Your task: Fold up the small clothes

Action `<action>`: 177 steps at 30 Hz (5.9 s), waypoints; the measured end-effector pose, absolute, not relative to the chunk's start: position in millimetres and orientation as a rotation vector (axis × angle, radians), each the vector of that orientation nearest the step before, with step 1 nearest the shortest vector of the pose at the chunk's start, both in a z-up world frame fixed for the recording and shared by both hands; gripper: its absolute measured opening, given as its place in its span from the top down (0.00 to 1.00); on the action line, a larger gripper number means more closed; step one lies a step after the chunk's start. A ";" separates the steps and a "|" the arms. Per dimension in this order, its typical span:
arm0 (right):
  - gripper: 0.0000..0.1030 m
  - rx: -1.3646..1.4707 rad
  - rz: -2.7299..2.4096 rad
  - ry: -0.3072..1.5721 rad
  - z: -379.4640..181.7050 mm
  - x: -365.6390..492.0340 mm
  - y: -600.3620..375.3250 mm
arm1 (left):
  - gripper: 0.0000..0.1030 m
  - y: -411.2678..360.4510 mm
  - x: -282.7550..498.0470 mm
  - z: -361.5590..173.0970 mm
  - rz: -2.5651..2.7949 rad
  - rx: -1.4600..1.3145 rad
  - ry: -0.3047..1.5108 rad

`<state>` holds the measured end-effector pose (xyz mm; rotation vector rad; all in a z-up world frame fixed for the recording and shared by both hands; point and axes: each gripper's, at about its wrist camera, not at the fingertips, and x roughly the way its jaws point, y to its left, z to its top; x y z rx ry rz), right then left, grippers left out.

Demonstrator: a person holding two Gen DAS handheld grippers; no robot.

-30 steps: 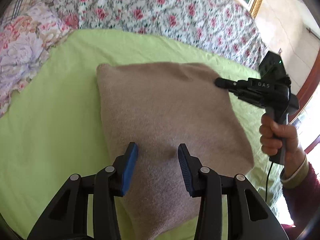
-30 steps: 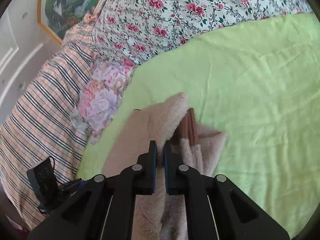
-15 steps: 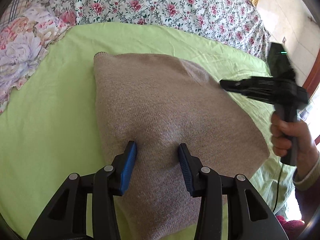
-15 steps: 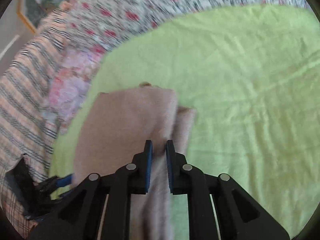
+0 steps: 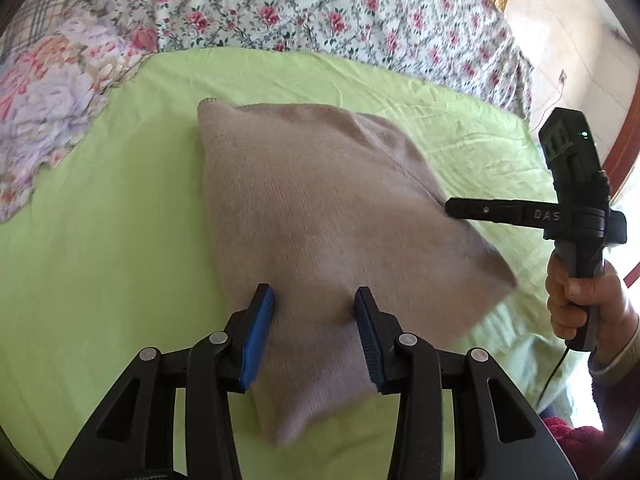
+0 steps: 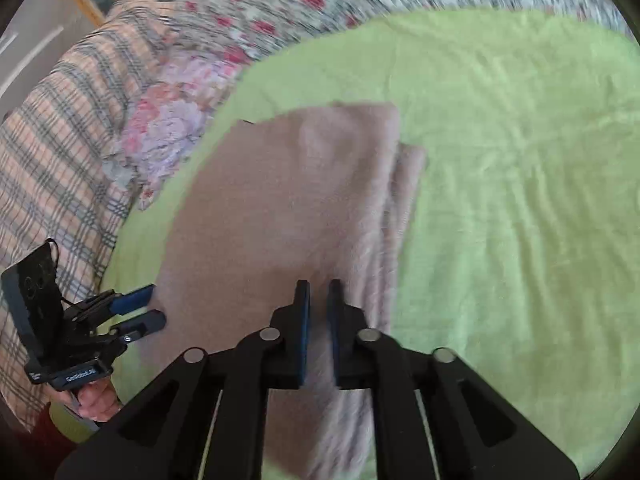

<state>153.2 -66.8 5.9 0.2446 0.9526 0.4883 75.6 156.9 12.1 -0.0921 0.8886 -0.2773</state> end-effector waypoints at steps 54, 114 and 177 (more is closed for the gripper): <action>0.53 0.313 0.415 0.985 0.5 80.7 -101.1 | 0.25 160.9 23.0 15.5 0.035 -0.154 0.961; 0.35 0.178 0.355 0.916 31.1 85.6 -63.3 | 0.14 124.8 47.1 23.3 0.168 -0.011 0.953; 0.06 0.067 0.418 1.002 20.9 96.1 -35.3 | 0.06 113.8 45.3 35.8 0.214 0.128 0.925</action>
